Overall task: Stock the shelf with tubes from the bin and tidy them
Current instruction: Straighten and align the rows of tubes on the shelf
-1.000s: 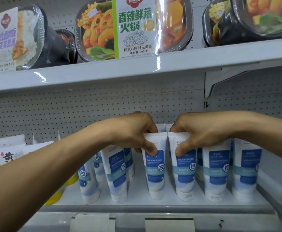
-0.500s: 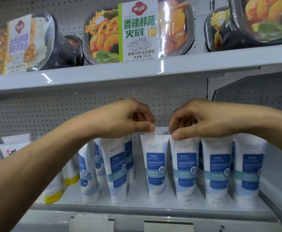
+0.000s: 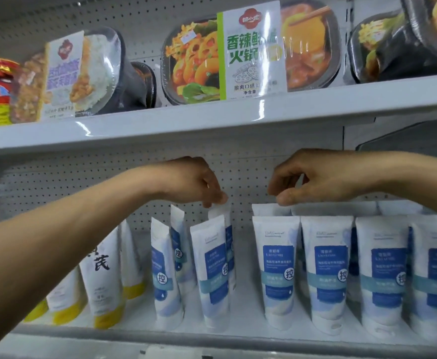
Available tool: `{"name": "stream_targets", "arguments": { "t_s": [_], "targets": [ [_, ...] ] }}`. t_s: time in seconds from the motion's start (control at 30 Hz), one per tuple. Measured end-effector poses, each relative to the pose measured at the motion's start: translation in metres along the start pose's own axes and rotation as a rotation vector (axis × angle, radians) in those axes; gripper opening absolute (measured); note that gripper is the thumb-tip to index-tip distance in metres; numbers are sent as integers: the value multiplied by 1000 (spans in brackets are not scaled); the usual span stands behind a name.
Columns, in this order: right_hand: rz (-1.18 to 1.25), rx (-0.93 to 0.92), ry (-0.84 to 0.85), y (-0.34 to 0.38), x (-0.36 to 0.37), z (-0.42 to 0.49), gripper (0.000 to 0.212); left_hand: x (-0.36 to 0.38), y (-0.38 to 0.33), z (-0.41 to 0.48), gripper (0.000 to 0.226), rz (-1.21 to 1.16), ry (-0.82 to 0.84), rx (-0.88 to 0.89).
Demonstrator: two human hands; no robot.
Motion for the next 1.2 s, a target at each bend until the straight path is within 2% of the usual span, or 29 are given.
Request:
{"name": "stream_targets", "arguments": {
  "t_s": [0.07,0.17,0.37,0.4,0.53,0.6,0.73,1.0,1.13,1.2],
  "targets": [
    [-3,27,51,-1,7,11,26,10,-1,11,42,33,60,12],
    [16,58,103,0,17,28,24,27,-2,24,39,69,131,54],
    [39,94,204,0,38,46,9,32,-4,32,27,23,77,168],
    [28,93,205,0,40,48,5,33,-4,33,24,1,76,179],
    [-4,72,185,-1,39,51,26,36,-6,36,15,-101,100,216],
    [11,56,184,0,40,50,30,37,-9,36,14,-134,119,233],
    [76,36,191,2,41,47,6,40,-16,35,13,-211,149,248],
    [134,3,204,2,45,49,3,41,-21,33,13,-240,147,237],
    [151,-7,205,4,46,49,14,42,-20,33,14,-261,167,214],
    [136,0,200,3,46,49,7,43,-20,34,14,-271,175,207]
  ]
}}
Point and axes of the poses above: each hand's wrist, its own z-axis towards the middle knuckle, its own x-axis out of the palm, y = z × x, the point moved 9 cm from there along z, towards the middle knuckle, and after that the axes turned 10 degrees about -x, right-handed, at the moved point
